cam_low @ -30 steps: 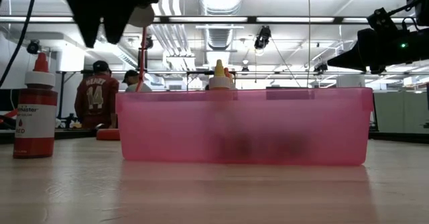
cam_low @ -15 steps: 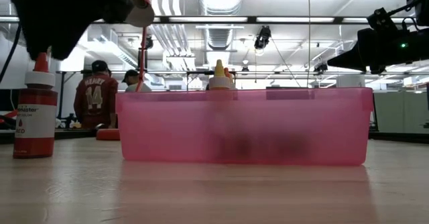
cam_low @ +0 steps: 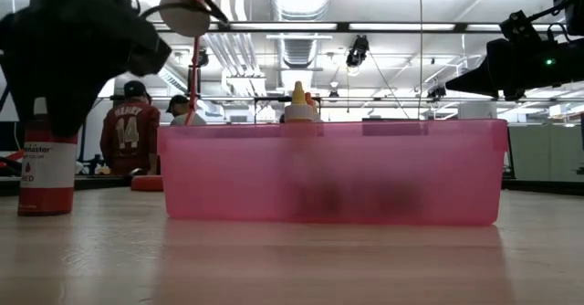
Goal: Pick & Place food coloring
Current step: Put the large red food coloring bottle in the red bin, then put the large green food coloring bottle in the red bin
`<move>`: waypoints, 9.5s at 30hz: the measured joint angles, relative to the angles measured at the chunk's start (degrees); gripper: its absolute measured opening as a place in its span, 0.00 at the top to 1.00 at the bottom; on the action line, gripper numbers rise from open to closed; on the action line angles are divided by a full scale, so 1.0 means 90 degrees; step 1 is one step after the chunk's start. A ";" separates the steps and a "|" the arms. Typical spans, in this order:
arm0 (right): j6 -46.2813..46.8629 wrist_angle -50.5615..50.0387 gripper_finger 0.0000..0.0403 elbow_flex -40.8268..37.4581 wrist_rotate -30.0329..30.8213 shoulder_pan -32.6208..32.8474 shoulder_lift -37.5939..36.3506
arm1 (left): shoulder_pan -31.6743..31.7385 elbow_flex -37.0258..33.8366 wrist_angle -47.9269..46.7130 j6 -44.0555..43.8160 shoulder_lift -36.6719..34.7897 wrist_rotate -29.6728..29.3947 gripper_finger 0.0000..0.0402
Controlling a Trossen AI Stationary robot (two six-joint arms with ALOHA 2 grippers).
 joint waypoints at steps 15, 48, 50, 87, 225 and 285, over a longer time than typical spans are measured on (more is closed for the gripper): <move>-0.0063 0.0000 0.98 0.0001 -0.0001 0.0000 0.0000 | 0.0000 -0.0270 0.0251 0.0046 0.0000 -0.0254 0.63; -0.0064 0.0000 0.98 0.0002 -0.0002 0.0001 0.0000 | 0.1280 0.1943 -0.0544 0.3746 -0.0222 -0.0693 0.71; -0.0027 0.0000 0.98 0.0000 0.0000 0.0001 0.0000 | 0.1395 0.2192 -0.0575 0.4136 -0.0146 -0.0741 0.71; 0.0007 0.0001 0.98 0.0002 -0.0001 0.0001 0.0000 | 0.1846 0.3941 -0.0664 0.8362 0.2410 -0.1359 0.71; -0.0027 0.0000 0.98 0.0001 -0.0001 -0.0001 -0.0002 | -0.2191 0.1177 0.0670 -0.1093 0.0962 -0.0051 0.55; -0.0046 0.0001 0.98 0.0001 -0.0001 0.0001 -0.0002 | 0.0529 0.3608 -0.1353 0.3161 0.0920 -0.0479 0.70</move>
